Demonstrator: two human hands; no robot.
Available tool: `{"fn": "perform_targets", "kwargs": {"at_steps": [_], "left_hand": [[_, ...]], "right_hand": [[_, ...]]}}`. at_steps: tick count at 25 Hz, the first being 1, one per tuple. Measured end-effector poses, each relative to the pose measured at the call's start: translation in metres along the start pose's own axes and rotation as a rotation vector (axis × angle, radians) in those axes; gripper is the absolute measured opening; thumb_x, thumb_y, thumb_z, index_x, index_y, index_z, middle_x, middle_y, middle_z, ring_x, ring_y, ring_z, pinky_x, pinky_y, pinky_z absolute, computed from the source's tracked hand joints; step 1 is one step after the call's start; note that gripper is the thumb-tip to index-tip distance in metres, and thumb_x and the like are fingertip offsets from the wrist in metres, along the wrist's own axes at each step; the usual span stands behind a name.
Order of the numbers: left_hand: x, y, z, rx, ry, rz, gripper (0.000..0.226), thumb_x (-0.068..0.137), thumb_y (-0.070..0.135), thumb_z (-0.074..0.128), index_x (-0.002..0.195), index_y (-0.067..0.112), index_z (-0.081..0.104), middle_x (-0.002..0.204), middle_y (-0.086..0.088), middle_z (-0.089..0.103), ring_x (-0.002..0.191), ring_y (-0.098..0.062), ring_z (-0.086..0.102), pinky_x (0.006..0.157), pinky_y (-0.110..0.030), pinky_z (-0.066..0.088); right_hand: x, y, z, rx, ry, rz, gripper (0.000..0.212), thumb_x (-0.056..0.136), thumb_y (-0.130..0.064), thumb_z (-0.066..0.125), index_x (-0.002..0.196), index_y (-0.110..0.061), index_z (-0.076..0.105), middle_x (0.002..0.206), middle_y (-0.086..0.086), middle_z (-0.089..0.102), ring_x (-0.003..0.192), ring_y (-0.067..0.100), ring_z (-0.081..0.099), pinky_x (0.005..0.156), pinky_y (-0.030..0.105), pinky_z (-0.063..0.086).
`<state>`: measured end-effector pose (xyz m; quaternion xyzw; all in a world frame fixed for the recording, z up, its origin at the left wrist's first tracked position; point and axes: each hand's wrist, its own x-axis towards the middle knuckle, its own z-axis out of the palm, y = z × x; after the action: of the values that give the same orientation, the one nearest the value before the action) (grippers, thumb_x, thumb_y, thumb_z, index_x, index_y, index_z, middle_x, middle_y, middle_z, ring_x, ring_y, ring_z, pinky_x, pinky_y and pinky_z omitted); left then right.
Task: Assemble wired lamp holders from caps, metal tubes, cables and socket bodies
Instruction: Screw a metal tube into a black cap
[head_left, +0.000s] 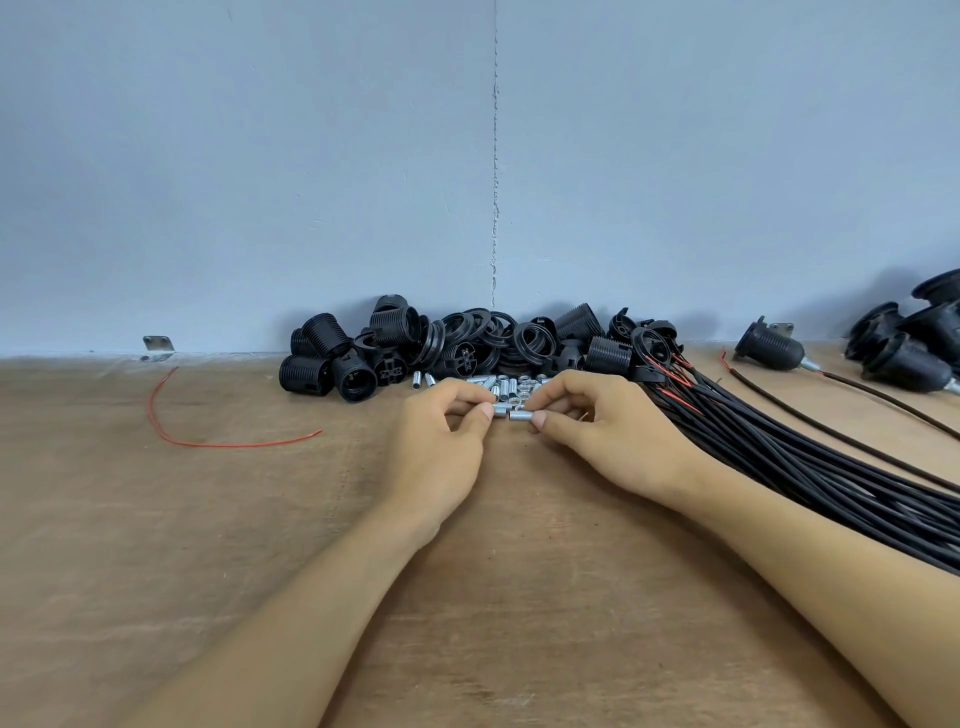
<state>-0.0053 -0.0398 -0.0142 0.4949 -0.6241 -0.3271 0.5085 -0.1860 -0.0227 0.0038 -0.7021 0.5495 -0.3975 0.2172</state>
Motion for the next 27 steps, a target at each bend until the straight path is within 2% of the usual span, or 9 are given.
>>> {"fn": "perform_targets", "kwargs": {"at_steps": [4, 7, 10, 12, 15, 17, 22, 27], "left_hand": [[0.002, -0.001, -0.004, -0.124, -0.07, -0.067, 0.019, 0.095, 0.01, 0.069, 0.089, 0.027, 0.075, 0.084, 0.015, 0.075, 0.081, 0.004, 0.068, 0.068, -0.007, 0.047], [0.003, -0.001, -0.005, -0.14, -0.1, -0.077, 0.016, 0.096, 0.012, 0.069, 0.092, 0.026, 0.076, 0.086, 0.018, 0.075, 0.083, 0.007, 0.067, 0.066, -0.003, 0.045], [0.004, -0.003, -0.006, -0.157, -0.118, -0.094, 0.014, 0.095, 0.015, 0.07, 0.091, 0.027, 0.077, 0.088, 0.015, 0.077, 0.086, 0.005, 0.069, 0.069, -0.006, 0.046], [0.005, -0.004, -0.006, -0.17, -0.124, -0.103, 0.014, 0.094, 0.017, 0.072, 0.09, 0.029, 0.078, 0.089, 0.013, 0.077, 0.088, 0.001, 0.07, 0.075, -0.012, 0.047], [0.005, -0.005, -0.006, -0.21, -0.116, -0.119, 0.016, 0.093, 0.015, 0.072, 0.088, 0.029, 0.079, 0.089, 0.008, 0.078, 0.093, -0.009, 0.073, 0.091, -0.029, 0.054], [0.005, -0.005, -0.005, -0.258, -0.112, -0.133, 0.018, 0.093, 0.012, 0.072, 0.086, 0.027, 0.079, 0.088, 0.002, 0.079, 0.094, -0.015, 0.074, 0.094, -0.036, 0.057], [0.005, -0.005, -0.005, -0.356, -0.13, -0.151, 0.01, 0.092, 0.012, 0.074, 0.09, 0.021, 0.078, 0.087, -0.003, 0.08, 0.09, -0.016, 0.077, 0.079, -0.029, 0.058], [0.005, -0.002, -0.007, -0.446, -0.125, -0.175, 0.007, 0.09, 0.007, 0.074, 0.094, 0.013, 0.077, 0.087, -0.005, 0.08, 0.088, -0.018, 0.077, 0.071, -0.022, 0.061]], "right_hand": [[-0.003, -0.006, 0.005, 0.076, -0.006, 0.02, 0.006, 0.089, -0.017, 0.074, 0.093, -0.022, 0.074, 0.082, -0.005, 0.076, 0.076, 0.005, 0.068, 0.073, 0.012, 0.049], [-0.004, -0.007, 0.007, 0.112, 0.01, 0.023, 0.005, 0.089, -0.016, 0.074, 0.092, -0.02, 0.074, 0.08, -0.006, 0.076, 0.074, 0.004, 0.067, 0.074, 0.014, 0.05], [-0.003, -0.007, 0.007, 0.126, 0.015, 0.037, 0.004, 0.089, -0.017, 0.073, 0.091, -0.02, 0.074, 0.08, -0.005, 0.076, 0.071, 0.002, 0.066, 0.078, 0.021, 0.053], [-0.004, -0.008, 0.007, 0.136, 0.007, 0.04, 0.003, 0.09, -0.017, 0.073, 0.091, -0.02, 0.074, 0.081, -0.005, 0.076, 0.071, 0.001, 0.065, 0.08, 0.025, 0.054], [-0.003, -0.008, 0.007, 0.201, -0.01, 0.075, 0.004, 0.089, -0.017, 0.075, 0.092, -0.019, 0.075, 0.082, -0.003, 0.077, 0.073, 0.005, 0.066, 0.083, 0.031, 0.055], [-0.003, -0.009, 0.008, 0.239, -0.015, 0.101, 0.008, 0.086, -0.018, 0.078, 0.093, -0.019, 0.075, 0.082, -0.002, 0.076, 0.074, 0.006, 0.066, 0.084, 0.031, 0.056], [-0.002, -0.008, 0.011, 0.239, 0.037, 0.124, 0.012, 0.083, -0.019, 0.081, 0.093, -0.021, 0.075, 0.081, -0.004, 0.075, 0.074, 0.005, 0.066, 0.081, 0.029, 0.056], [-0.002, -0.007, 0.013, 0.271, 0.058, 0.136, 0.006, 0.086, -0.025, 0.078, 0.09, -0.022, 0.074, 0.078, -0.003, 0.076, 0.062, 0.003, 0.063, 0.065, 0.02, 0.05]]}}
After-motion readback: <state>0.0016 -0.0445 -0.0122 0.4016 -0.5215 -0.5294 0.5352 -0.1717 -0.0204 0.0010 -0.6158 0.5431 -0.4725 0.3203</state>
